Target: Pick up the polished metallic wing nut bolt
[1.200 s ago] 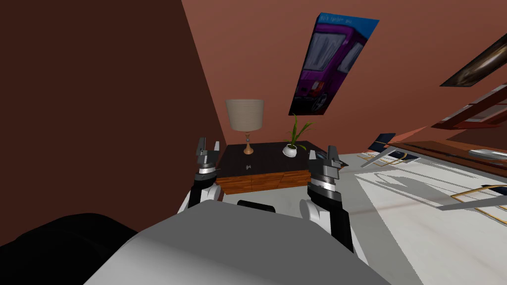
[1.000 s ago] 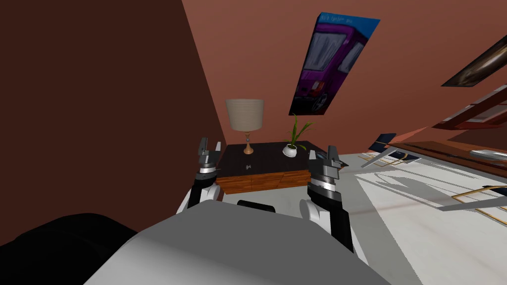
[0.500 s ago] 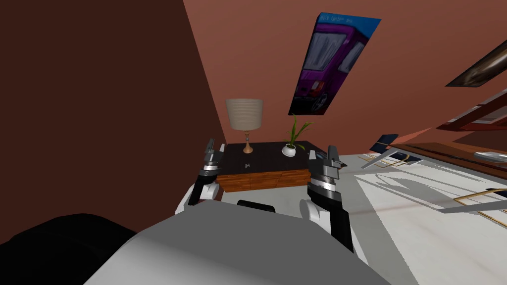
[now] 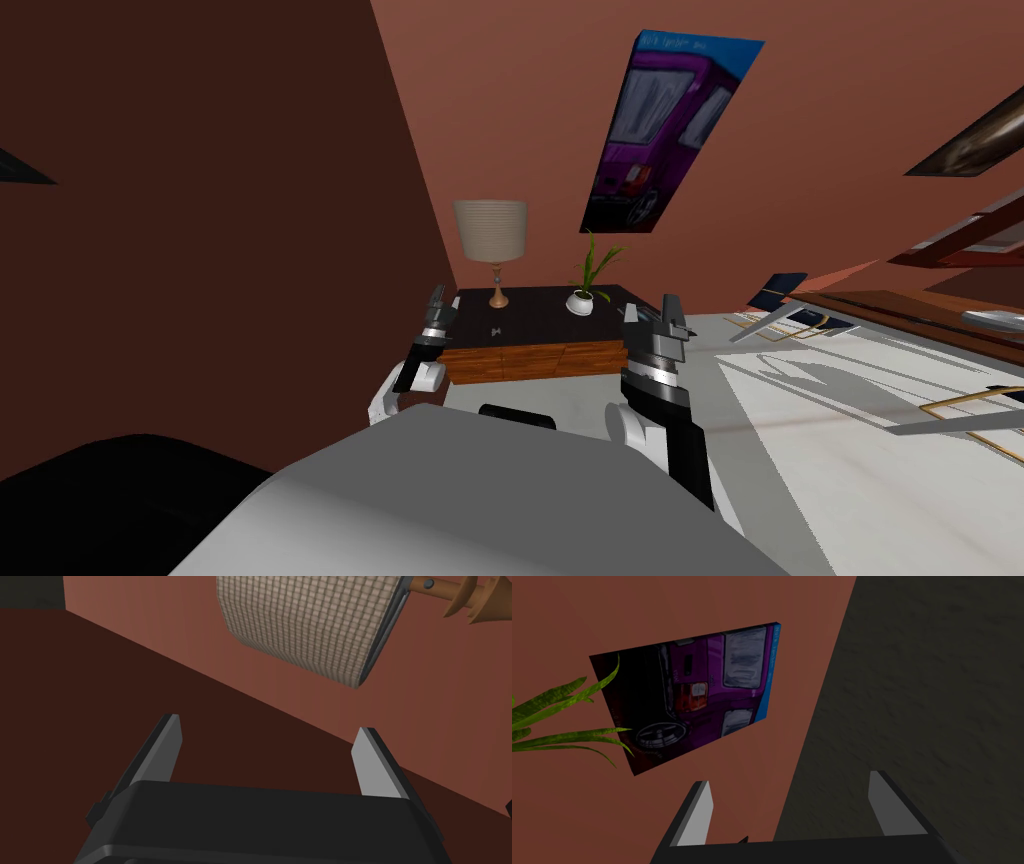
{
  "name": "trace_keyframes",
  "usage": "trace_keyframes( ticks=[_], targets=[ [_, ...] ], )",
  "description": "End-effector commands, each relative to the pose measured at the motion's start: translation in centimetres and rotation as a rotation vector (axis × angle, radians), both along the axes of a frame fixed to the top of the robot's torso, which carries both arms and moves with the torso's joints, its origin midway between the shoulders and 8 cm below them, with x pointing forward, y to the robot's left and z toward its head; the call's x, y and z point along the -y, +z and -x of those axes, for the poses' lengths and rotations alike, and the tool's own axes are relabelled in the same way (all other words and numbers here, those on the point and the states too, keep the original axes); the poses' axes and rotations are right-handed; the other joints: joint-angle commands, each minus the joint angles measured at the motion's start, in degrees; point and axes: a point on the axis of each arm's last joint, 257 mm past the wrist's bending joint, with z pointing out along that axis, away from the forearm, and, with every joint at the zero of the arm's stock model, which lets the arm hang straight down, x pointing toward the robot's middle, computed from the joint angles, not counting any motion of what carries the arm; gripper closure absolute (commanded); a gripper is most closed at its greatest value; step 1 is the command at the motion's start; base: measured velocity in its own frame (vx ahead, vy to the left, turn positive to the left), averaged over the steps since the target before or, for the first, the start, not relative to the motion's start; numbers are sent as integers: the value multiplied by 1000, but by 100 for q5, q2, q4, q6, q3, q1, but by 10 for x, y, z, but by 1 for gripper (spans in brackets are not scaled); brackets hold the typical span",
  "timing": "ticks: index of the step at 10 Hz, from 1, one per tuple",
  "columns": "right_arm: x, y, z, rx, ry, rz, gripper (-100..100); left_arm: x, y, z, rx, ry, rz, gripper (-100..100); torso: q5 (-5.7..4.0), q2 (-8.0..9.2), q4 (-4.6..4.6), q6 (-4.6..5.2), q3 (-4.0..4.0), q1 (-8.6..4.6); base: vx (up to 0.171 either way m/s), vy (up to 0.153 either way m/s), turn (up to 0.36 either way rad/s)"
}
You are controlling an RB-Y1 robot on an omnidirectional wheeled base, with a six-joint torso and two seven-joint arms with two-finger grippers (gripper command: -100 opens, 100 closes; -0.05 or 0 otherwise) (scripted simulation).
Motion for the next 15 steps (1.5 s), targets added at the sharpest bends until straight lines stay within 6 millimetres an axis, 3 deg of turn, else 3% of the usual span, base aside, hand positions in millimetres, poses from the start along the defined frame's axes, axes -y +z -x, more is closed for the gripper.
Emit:
trace_keyframes(
  ticks=[1, 6, 9, 13, 14, 15],
  targets=[
    [0, 0, 0, 0, 0, 0, 0, -3, -13, -9, -40, 1, 16, -100, 0, 0, 0, 0, 0, 0, -28, -61, 6],
    [0, 0, 0, 0, 0, 0, 0, -26, -67, -50, -211, 16, 111, -100, 4, -7, -1, -1, -4, 16, -16, -56, 2],
    [0, 0, 0, 0, 0, 0, 0, -34, -97, -61, -292, 32, 143, -100, 5, -9, -2, -1, -5, 22, -11, -42, -8],
    [0, 0, 0, 0, 0, 0, 0, -49, -154, -83, -456, 64, 230, -100, 4, -13, -3, -2, -7, 24, -3, -46, -27],
    [0, 0, 0, 0, 0, 0, 0, -50, -156, -83, -459, 64, 231, -100, 5, -16, -3, -1, -9, 25, 7, -25, -18],
    [0, 0, 0, 0, 0, 0, 0, -53, -171, -88, -507, 74, 258, -100, 6, -15, -3, -2, -9, 30, 10, -31, -36]
  ],
)
